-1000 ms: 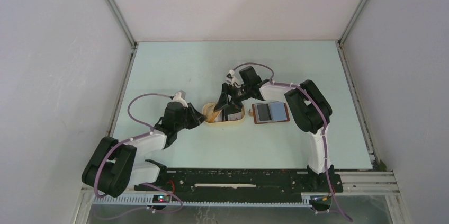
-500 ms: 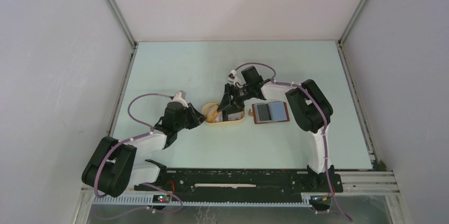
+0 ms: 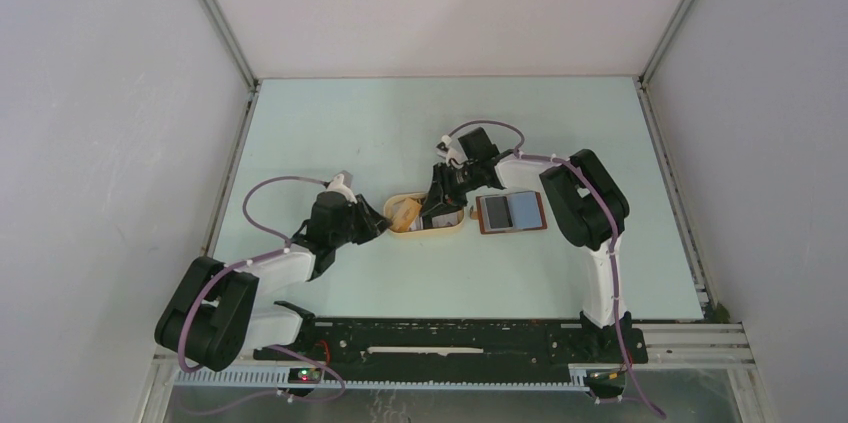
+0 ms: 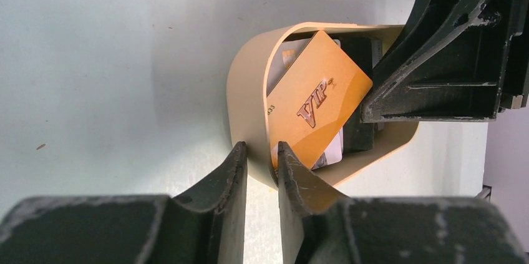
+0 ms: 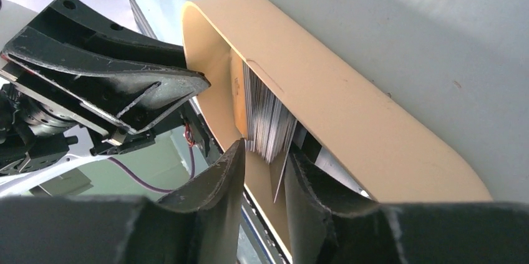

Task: Put the credit cards into the card holder
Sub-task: Pick up the credit card from the storage box.

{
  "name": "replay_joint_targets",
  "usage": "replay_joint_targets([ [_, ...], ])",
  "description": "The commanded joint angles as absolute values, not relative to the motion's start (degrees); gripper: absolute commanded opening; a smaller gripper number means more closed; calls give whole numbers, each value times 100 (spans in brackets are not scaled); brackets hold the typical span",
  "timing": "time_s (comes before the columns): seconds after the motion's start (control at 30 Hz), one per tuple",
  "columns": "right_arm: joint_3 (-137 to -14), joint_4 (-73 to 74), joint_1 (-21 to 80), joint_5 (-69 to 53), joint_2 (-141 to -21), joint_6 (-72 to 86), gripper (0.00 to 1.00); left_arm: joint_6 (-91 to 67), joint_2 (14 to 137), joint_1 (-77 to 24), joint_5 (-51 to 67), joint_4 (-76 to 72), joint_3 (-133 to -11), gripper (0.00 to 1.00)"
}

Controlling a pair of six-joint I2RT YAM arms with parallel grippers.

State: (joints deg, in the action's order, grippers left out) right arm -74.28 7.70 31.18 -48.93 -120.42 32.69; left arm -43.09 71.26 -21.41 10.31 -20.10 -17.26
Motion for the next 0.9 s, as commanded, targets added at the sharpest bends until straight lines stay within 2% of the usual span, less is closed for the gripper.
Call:
replay_joint_targets([
  [0.0,-7286,1128,3086,-4486,-12278,3125,34,-4307,7184,-2268,1527,-1903,-1960,26],
  [0.17,-7286,1196,3085,-4400,-12203,3020,20,-4307,7168,-2269,1517,-1890,-1958,26],
  [0.43,-7286,1264,3096,-4263,-11968,2843,6,-4282,6913,-2273,1334,-1740,-1942,26],
  [0.87,-7400,1693,3233,-3763,-11399,2301,1,-4254,6461,-2268,1110,-1617,-1868,32],
])
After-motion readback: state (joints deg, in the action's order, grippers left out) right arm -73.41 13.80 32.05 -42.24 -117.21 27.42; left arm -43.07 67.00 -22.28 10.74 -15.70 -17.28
